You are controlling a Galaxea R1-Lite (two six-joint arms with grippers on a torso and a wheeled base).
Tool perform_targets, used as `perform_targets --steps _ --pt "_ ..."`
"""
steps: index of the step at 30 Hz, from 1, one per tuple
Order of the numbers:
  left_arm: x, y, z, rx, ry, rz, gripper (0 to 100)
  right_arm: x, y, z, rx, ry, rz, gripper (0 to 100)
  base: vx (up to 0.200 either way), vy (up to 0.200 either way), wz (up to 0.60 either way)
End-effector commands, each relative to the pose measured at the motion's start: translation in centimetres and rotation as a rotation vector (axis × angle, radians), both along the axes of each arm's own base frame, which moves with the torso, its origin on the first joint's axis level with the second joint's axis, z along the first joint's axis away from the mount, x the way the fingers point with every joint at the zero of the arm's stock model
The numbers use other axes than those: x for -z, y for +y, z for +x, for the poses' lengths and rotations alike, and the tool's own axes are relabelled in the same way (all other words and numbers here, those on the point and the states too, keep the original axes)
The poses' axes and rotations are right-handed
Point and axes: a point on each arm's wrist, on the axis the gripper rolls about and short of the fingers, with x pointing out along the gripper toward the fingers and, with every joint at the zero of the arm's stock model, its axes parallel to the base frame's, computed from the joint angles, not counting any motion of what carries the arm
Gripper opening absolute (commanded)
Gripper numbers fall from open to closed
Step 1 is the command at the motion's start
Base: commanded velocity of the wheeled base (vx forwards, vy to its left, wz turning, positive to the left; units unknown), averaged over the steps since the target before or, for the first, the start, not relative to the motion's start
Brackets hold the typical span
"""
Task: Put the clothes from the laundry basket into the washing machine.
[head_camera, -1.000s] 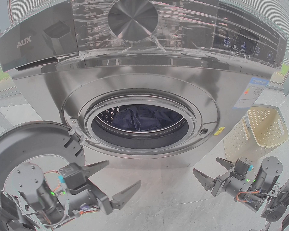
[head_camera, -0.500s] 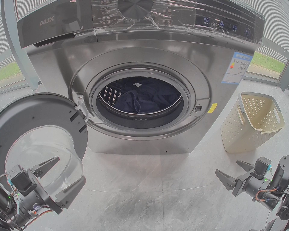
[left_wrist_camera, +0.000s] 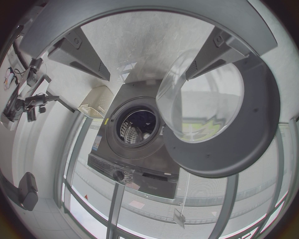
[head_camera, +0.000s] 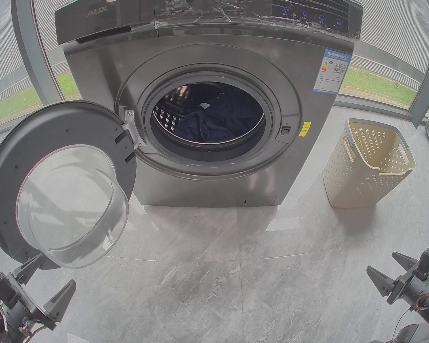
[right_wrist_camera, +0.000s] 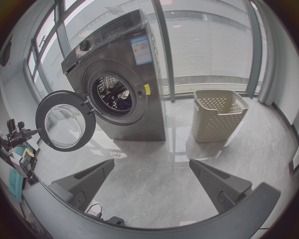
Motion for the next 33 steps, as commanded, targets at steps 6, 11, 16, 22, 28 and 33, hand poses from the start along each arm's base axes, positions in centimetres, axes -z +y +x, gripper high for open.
perform_targets --steps 6,11,16,22,28,33 --pt "4.3 1.8 -5.1 -0.288 -0.035 -0.005 100 2.5 -3.3 -6.7 0.167 -0.18 -0.028 100 0.0 0.1 0.0" --pt "5.0 1.7 -5.4 -0.335 -0.004 -0.004 100 4.0 -3.5 -8.4 0.183 -0.165 -0.036 100 0.0 0.2 0.0" --pt "5.1 1.5 -5.8 -0.369 -0.048 0.02 100 4.0 -3.5 -8.3 0.267 -0.183 -0.047 100 0.0 0.2 0.0" --pt "5.3 1.7 -5.9 -0.437 -0.051 0.063 100 4.0 -3.7 -8.3 0.346 -0.185 -0.057 100 0.0 0.2 0.0" --pt "5.4 1.6 -6.1 -0.374 -0.069 0.055 100 4.0 -3.7 -8.3 0.401 -0.173 -0.125 100 0.0 0.2 0.0" --pt "6.0 1.5 -6.1 -0.349 -0.001 0.062 100 4.0 -3.3 -8.5 0.445 -0.188 -0.148 100 0.0 0.08 0.0"
